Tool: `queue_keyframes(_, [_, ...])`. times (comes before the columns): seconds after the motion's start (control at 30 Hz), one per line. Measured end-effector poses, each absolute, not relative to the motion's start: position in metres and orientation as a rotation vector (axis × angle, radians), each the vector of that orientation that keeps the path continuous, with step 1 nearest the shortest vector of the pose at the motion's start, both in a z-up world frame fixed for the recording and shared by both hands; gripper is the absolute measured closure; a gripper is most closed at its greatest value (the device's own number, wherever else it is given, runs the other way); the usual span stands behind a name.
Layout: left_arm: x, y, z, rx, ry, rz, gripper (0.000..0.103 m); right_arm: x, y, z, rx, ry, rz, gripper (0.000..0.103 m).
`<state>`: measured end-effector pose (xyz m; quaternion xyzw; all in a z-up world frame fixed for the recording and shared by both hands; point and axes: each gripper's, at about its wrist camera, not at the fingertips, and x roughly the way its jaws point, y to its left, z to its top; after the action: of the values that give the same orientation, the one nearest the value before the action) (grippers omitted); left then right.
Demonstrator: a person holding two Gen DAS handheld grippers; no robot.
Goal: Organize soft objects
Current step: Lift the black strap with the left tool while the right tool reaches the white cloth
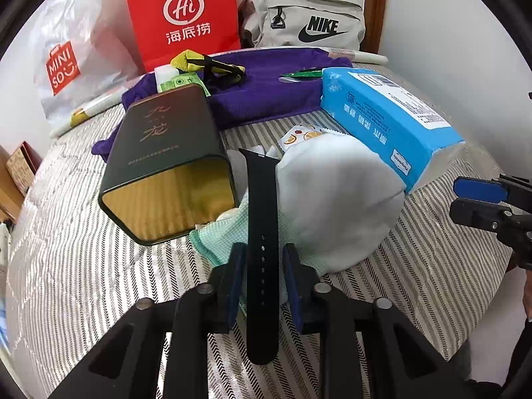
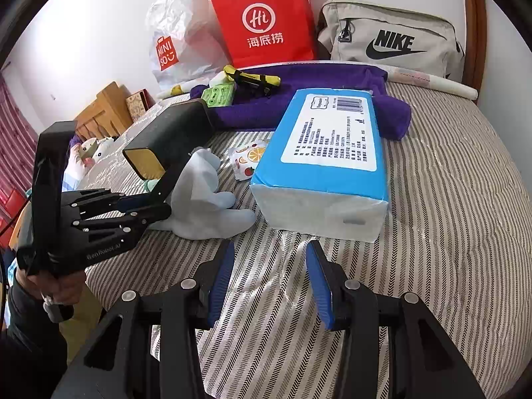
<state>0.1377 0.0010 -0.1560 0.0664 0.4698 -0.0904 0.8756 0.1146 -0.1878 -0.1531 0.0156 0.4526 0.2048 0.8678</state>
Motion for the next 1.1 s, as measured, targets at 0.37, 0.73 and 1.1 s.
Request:
queue_keyframes(0.37, [0.115,0.029,-0.132,-0.057,0.95,-0.295,0.087,0.111,-0.174,-0.148,-0.003,0.947,0.447,0.058])
queue_keyframes(0.73, [0.078,0.049,-0.124,-0.088,0.918,-0.32,0.095,0.114,-0.134,-0.14,-0.092,0.922,0.518,0.058])
queue_keyframes(1.1, [0.086,0.079,-0.15,-0.191,1.002,-0.265,0.093,0.126,-0.095,-0.144,-0.167,0.908,0.556,0.034])
